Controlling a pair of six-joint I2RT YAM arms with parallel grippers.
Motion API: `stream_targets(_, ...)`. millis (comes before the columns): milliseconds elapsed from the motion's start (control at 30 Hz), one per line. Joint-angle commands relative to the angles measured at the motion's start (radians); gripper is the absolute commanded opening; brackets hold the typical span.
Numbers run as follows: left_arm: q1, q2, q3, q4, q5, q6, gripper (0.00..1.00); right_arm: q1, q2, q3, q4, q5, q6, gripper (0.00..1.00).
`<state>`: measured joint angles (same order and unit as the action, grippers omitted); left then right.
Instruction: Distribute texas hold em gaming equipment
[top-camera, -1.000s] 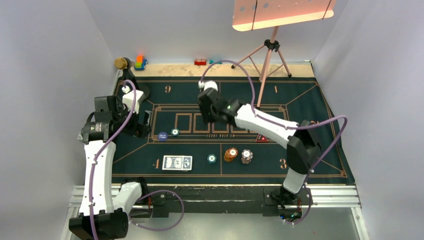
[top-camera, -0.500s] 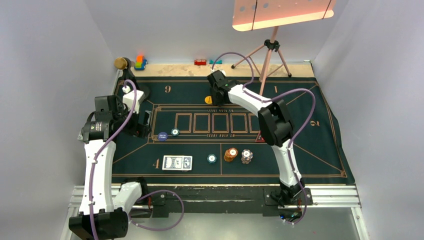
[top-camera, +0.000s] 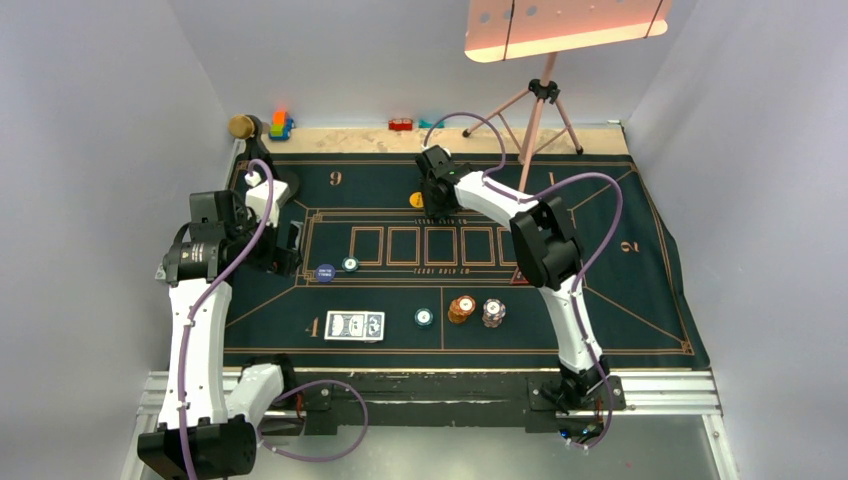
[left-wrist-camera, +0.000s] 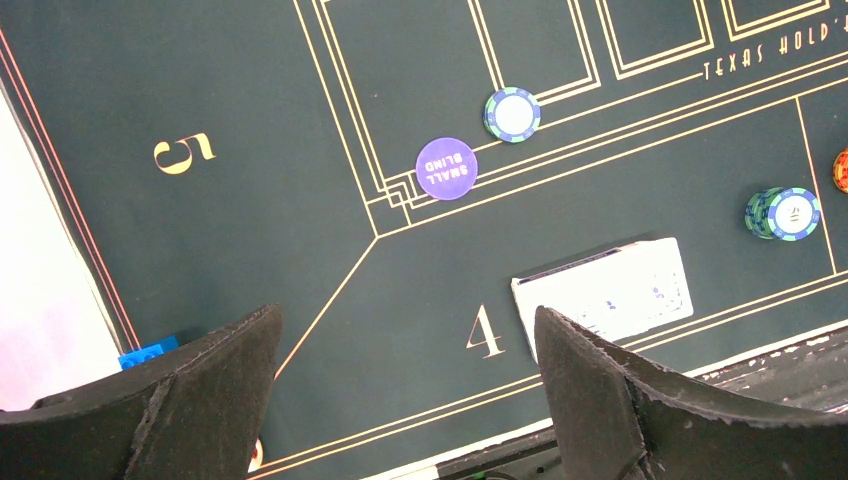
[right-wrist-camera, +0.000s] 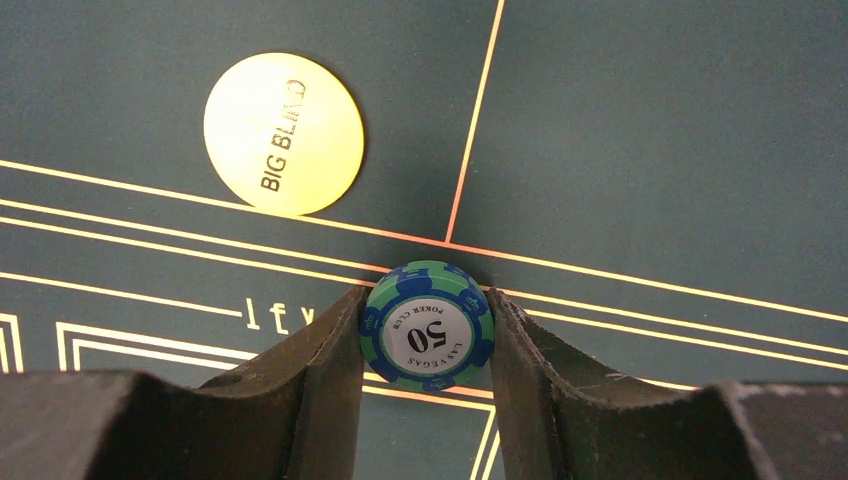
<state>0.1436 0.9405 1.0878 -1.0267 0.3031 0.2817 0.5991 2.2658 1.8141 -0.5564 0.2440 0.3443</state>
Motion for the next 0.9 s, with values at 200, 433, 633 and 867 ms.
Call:
stream_targets(200, 0.005, -0.018, 0.001, 0.010, 0.009, 0.017, 1.00, 0.001, -0.039, 0.008, -0.015, 0.010, 0.009, 0.70)
stream_targets(433, 0.004, -0.029, 0.004, -0.010, 0.024, 0.025, 1.00, 0.057, -0.200, 0.010, -0.078, 0.070, -0.023, 0.79)
stream_targets(633, 0.005, -0.033, 0.006, -0.014, 0.033, 0.022, 1.00, 0.240, -0.386, -0.211, -0.068, 0.037, 0.033, 0.84)
stream_targets(867, 0.005, -0.035, 0.006, -0.024, 0.024, 0.032, 1.00, 0.427, -0.468, -0.416, -0.052, 0.005, 0.128, 0.87)
